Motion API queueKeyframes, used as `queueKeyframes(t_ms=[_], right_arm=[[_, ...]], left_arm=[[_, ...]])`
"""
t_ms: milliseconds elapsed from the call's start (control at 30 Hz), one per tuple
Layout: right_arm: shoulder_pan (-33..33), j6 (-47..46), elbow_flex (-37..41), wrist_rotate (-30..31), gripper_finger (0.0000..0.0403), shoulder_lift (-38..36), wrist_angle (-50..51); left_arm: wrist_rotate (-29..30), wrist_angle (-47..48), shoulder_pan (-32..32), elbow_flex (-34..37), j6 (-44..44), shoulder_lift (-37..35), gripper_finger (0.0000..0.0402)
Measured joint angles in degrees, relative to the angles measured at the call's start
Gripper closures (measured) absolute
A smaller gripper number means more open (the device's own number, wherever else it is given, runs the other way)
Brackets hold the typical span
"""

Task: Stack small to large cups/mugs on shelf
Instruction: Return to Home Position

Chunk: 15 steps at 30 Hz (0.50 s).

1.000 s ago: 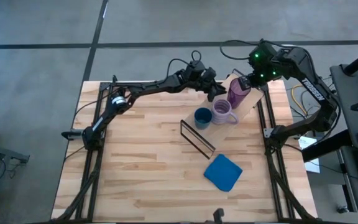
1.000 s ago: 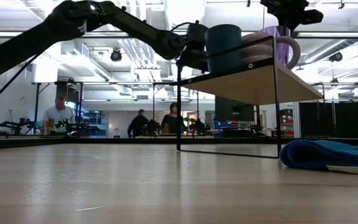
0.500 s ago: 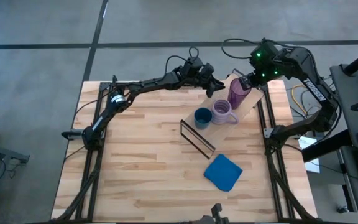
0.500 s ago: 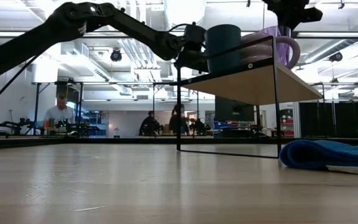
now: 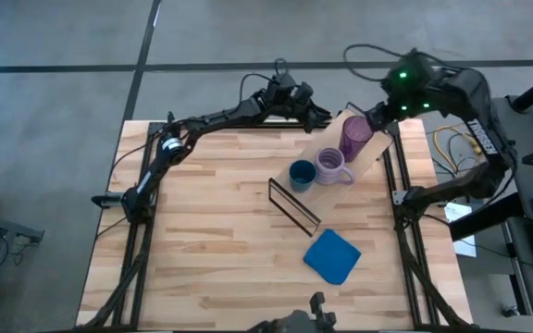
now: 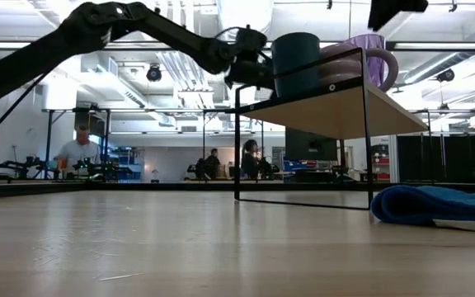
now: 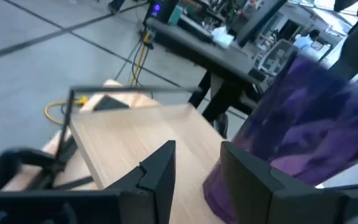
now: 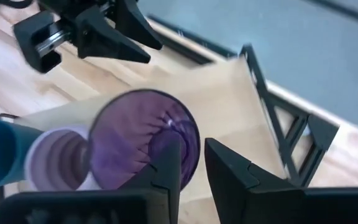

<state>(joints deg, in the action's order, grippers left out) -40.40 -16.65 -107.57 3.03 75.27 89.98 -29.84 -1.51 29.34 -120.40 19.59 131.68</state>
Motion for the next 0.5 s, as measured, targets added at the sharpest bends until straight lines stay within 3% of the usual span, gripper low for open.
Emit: queueKeyframes(t_ms=[133, 267, 400, 500], right_arm=[[0.2, 1.6, -3.7, -0.4, 0.0351, -2.0, 0.0], [1.7, 3.6, -5.5, -3.7, 0.0384, -4.6, 0.0], [6.0, 2.7, -5.0, -6.4, 0.0393, -7.8, 0.0], [10.4, 0.7, -4.2, -6.1, 0.0394, -9.9, -0.1]], left_arm=[[-1.5, 1.1, 1.2, 0.0, -0.5, -3.5, 0.0298], [-6.5, 1.1, 1.9, 0.1, -0.6, -9.0, 0.0337], [-12.4, 1.4, 1.8, 1.2, -1.0, -16.5, 0.039], [-12.8, 4.8, 0.8, 2.3, -4.7, -23.0, 0.0394]])
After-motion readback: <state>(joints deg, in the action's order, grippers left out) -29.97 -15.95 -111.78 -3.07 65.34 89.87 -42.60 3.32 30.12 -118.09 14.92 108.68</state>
